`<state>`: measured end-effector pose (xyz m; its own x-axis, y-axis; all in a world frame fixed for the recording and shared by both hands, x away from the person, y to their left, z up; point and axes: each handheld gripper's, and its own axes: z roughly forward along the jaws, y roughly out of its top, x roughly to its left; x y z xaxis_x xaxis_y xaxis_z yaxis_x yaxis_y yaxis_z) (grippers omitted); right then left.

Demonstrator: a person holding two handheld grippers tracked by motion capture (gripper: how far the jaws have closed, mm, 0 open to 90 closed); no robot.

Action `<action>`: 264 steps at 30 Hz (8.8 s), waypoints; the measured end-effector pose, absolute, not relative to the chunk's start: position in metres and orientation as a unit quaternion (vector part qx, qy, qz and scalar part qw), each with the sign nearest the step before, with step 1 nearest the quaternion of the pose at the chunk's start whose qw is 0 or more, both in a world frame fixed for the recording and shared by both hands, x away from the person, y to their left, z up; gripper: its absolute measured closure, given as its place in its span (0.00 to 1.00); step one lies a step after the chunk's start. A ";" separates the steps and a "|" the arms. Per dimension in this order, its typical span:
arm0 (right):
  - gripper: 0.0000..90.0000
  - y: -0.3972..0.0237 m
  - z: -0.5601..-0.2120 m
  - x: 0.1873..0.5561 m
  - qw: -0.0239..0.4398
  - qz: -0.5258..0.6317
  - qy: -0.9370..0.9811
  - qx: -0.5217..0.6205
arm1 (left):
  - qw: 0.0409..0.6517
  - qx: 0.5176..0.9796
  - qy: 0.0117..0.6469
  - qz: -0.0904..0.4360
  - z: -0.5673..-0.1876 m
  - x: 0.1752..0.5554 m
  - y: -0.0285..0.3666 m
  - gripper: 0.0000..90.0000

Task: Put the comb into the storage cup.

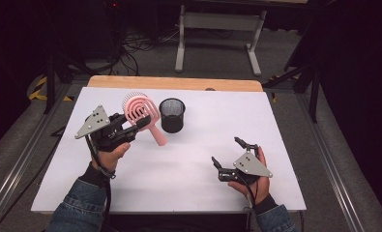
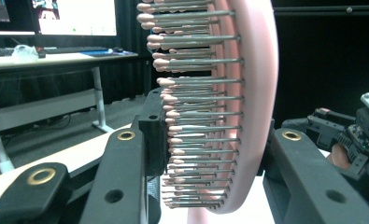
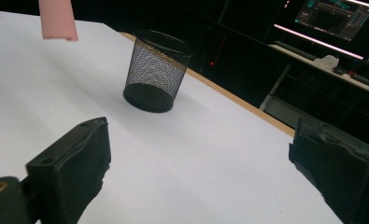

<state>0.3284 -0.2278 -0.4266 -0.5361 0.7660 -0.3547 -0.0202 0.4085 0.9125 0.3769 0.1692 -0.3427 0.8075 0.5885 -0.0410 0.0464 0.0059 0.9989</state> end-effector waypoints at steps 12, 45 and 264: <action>0.04 -0.248 -0.433 0.324 0.402 0.476 0.731 0.278 | 0.667 0.671 0.227 0.232 -0.314 0.383 0.173 0.70; 0.04 -0.252 -0.440 0.323 0.395 0.474 0.736 0.278 | 0.649 0.674 0.238 0.261 -0.284 0.434 0.154 0.70; 0.06 -0.241 -0.444 0.323 0.391 0.460 0.757 0.250 | 0.563 0.715 0.297 0.288 -0.351 0.462 0.139 0.08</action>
